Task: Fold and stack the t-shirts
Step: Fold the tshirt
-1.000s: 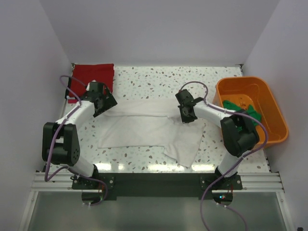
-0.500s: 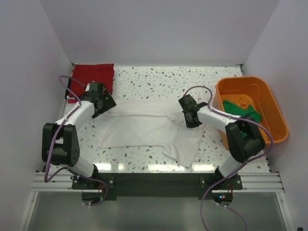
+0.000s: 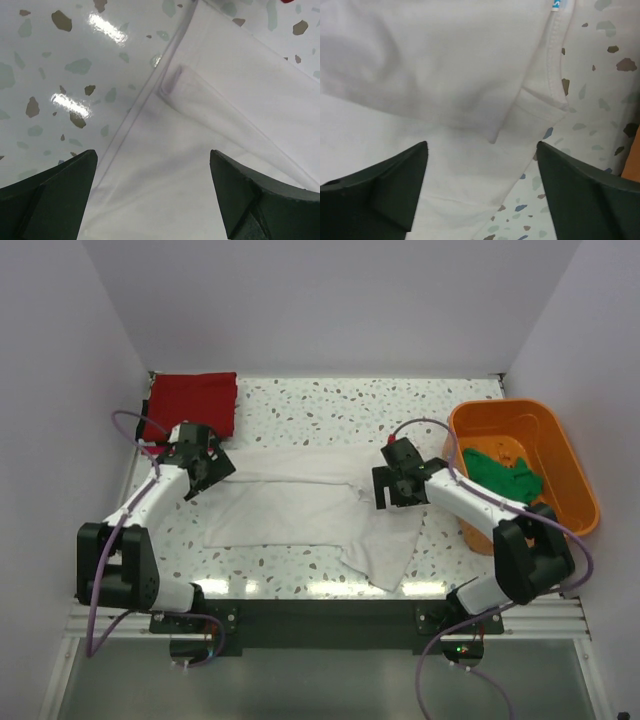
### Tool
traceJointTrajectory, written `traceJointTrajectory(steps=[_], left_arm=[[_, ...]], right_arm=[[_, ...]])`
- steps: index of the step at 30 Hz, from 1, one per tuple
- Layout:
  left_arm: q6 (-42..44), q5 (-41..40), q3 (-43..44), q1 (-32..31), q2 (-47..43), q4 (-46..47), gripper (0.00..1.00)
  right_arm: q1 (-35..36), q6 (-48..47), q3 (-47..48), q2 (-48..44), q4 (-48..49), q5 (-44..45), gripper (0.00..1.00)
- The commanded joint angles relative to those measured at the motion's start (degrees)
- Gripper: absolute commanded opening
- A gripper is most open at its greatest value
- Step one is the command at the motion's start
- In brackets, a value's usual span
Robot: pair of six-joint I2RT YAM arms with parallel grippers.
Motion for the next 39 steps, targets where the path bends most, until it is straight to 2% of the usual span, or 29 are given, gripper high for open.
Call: traceJointTrajectory(steps=[1, 8, 14, 20, 25, 28, 30, 34, 39], left_arm=[[-2.1, 0.2, -2.8, 0.5, -5.4, -3.3, 1.00], [-3.6, 4.7, -10.1, 0.5, -12.0, -7.9, 1.00], [-10.2, 5.3, -16.2, 0.5, -14.7, -12.0, 1.00], [-13.6, 6.8, -20.5, 0.5, -18.0, -15.6, 1.00], [-16.8, 3.1, -22.5, 0.5, -21.1, -16.6, 1.00], [-18.7, 0.4, -22.8, 0.5, -20.6, -15.8, 0.90], [-19.2, -0.5, -23.1, 0.5, -18.2, -15.0, 0.87], [-19.6, -0.1, -23.1, 0.5, -13.8, -11.6, 0.63], [-20.1, 0.4, -23.8, 0.5, -12.1, -10.3, 0.51]], right_arm=[[-0.1, -1.7, -0.4, -7.2, 0.2, -7.9, 0.99], [0.2, -0.2, -1.5, -12.2, 1.2, -16.3, 0.99], [1.0, 3.7, -7.4, -16.9, 0.9, -20.8, 0.99], [1.0, 5.0, -9.1, -16.6, 2.0, -20.6, 0.99], [1.0, 4.9, -9.5, -14.2, 4.0, -22.1, 0.99], [0.9, 4.7, -9.2, -12.9, 4.4, -22.7, 0.99], [1.1, 4.5, -9.3, -12.7, 4.5, -22.9, 0.99], [1.0, 4.6, -9.7, -12.6, 5.0, -23.8, 0.99], [1.0, 5.0, -10.5, -14.1, 4.4, -23.9, 0.99]])
